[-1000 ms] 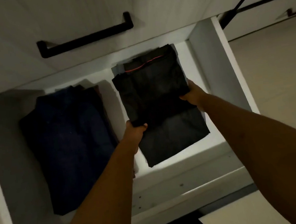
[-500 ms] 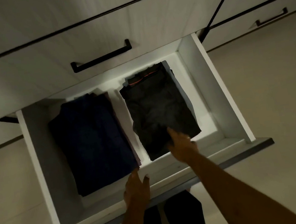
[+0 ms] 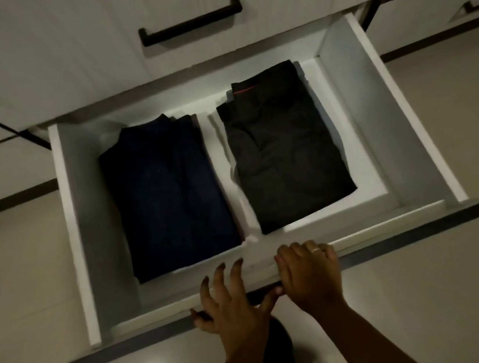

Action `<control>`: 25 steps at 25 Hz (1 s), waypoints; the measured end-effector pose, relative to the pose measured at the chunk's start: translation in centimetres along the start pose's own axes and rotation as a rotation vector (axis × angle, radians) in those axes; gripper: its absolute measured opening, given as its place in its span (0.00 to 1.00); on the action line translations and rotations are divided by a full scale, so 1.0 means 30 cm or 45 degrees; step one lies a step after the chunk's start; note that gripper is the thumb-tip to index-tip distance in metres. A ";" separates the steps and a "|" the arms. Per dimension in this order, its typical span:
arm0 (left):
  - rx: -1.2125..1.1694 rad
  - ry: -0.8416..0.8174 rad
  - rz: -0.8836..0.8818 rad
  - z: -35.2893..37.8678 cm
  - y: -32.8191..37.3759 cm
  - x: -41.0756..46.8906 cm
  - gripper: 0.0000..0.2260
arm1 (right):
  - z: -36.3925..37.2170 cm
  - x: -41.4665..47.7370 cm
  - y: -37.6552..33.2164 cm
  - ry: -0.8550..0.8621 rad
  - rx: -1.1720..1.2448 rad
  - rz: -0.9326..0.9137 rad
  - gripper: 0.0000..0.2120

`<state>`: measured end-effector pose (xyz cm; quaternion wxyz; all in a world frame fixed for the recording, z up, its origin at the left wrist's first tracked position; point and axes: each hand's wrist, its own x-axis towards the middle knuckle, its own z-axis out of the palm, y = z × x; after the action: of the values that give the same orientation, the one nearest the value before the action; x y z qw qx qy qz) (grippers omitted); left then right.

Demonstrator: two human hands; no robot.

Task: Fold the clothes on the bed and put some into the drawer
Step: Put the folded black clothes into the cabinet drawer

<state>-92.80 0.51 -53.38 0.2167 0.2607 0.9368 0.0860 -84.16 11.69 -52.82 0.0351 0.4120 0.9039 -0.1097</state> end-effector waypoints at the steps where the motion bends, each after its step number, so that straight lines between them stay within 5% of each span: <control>1: -0.041 0.020 -0.067 -0.006 0.000 -0.001 0.35 | 0.003 0.000 -0.008 0.033 0.002 -0.013 0.13; 7: -0.003 0.093 0.119 0.008 -0.017 0.033 0.39 | -0.002 0.033 -0.005 0.196 -0.056 -0.026 0.16; 25: -0.170 0.227 0.121 -0.094 0.053 0.205 0.38 | -0.036 0.223 -0.021 0.338 -0.049 -0.107 0.22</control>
<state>-98.09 4.94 -52.66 0.1452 0.2812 0.9312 0.1810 -89.00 16.47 -52.69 -0.0817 0.3841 0.9189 -0.0382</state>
